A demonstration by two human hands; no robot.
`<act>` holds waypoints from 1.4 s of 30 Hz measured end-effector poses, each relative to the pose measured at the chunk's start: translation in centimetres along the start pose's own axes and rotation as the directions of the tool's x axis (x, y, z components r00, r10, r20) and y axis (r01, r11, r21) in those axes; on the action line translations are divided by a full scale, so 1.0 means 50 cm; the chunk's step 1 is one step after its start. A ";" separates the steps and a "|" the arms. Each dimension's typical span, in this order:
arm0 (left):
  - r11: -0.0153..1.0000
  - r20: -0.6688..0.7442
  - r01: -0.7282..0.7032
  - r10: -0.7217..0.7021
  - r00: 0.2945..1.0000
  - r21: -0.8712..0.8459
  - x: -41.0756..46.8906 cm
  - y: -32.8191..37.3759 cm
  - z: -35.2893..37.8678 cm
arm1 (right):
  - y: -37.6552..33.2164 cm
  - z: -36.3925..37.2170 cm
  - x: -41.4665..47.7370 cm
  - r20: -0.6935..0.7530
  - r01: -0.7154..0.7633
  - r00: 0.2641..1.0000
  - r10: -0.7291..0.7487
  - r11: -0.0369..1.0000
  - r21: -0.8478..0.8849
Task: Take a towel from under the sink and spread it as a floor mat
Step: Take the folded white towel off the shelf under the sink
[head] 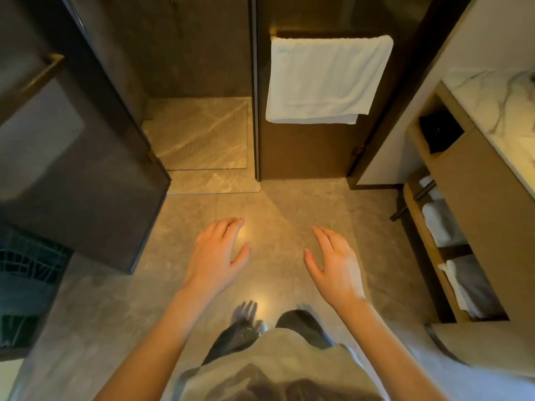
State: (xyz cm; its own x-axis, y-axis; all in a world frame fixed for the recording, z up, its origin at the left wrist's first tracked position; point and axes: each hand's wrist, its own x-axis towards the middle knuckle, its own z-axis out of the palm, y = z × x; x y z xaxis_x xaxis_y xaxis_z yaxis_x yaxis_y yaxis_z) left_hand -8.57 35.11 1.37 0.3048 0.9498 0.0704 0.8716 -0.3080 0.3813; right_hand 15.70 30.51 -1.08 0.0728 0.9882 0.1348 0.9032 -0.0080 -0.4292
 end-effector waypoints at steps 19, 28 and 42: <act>0.926 0.175 -0.377 0.371 0.912 0.002 0.575 0.113 0.120 | 0.207 -0.026 0.354 -0.086 -0.408 0.910 0.406 0.913 -0.012; 0.703 0.278 -0.701 0.702 0.656 -0.121 0.815 0.342 0.216 | 0.353 -0.123 0.387 -0.316 -0.628 0.733 0.602 0.778 0.026; 0.231 0.317 -0.883 0.943 0.100 -0.409 0.969 0.690 0.416 | 0.518 -0.155 0.356 -0.526 -0.925 0.171 0.833 0.320 0.205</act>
State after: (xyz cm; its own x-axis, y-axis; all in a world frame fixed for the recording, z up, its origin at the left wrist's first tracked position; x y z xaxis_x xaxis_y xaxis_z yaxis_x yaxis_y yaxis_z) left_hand 44.23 69.36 -1.25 0.9743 -0.2124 0.0748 -0.2243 -0.8874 0.4028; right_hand 43.67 46.71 -2.87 0.9875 0.0821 0.1349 0.1345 -0.8852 -0.4453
